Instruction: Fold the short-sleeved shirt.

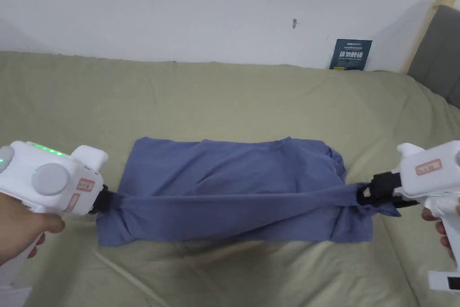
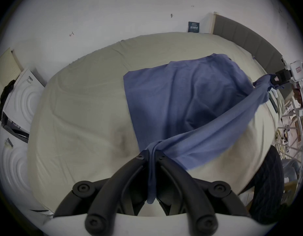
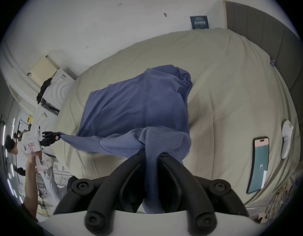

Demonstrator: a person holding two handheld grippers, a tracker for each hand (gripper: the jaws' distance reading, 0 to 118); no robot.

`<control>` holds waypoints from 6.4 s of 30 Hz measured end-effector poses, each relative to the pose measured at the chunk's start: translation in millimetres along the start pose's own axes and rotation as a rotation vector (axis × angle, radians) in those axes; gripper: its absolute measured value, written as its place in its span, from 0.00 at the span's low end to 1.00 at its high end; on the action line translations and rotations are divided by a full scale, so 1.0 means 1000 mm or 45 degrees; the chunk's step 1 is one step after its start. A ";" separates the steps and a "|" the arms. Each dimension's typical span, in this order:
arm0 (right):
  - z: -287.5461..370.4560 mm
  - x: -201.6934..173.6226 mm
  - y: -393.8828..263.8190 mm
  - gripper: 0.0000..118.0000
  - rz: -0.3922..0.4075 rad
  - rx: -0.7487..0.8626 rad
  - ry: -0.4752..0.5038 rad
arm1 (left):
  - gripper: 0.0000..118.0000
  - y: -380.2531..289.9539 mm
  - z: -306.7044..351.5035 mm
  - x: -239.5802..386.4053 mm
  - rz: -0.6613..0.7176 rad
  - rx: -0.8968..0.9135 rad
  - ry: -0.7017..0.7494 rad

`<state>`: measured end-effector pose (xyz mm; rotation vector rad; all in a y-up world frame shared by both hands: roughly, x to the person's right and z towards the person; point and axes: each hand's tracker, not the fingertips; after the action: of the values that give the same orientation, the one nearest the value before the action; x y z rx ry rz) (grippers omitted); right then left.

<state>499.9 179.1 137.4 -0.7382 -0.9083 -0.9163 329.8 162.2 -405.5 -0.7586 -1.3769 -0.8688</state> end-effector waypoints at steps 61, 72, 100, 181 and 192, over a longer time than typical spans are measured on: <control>0.059 -0.074 -0.264 0.01 0.393 0.833 -0.073 | 0.86 -0.101 -0.059 -0.003 0.346 0.305 0.057; 0.047 -0.052 -0.257 0.01 0.296 0.775 -0.132 | 0.06 -0.081 -0.099 0.035 0.221 0.221 0.050; -0.117 0.025 -0.081 0.04 0.067 0.251 -0.366 | 0.04 -0.072 -0.050 0.012 0.253 0.295 -0.037; 0.031 -0.028 -0.225 0.00 0.173 0.661 -0.089 | 0.23 0.032 -0.159 -0.018 0.237 0.169 0.101; -0.052 0.014 -0.002 0.89 0.230 0.483 -0.128 | 0.00 0.024 -0.072 0.018 0.191 0.369 -0.033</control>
<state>519.6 129.7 127.8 -0.5310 -1.0495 -0.5299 386.9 110.3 -391.3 -0.6410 -1.4114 -0.5292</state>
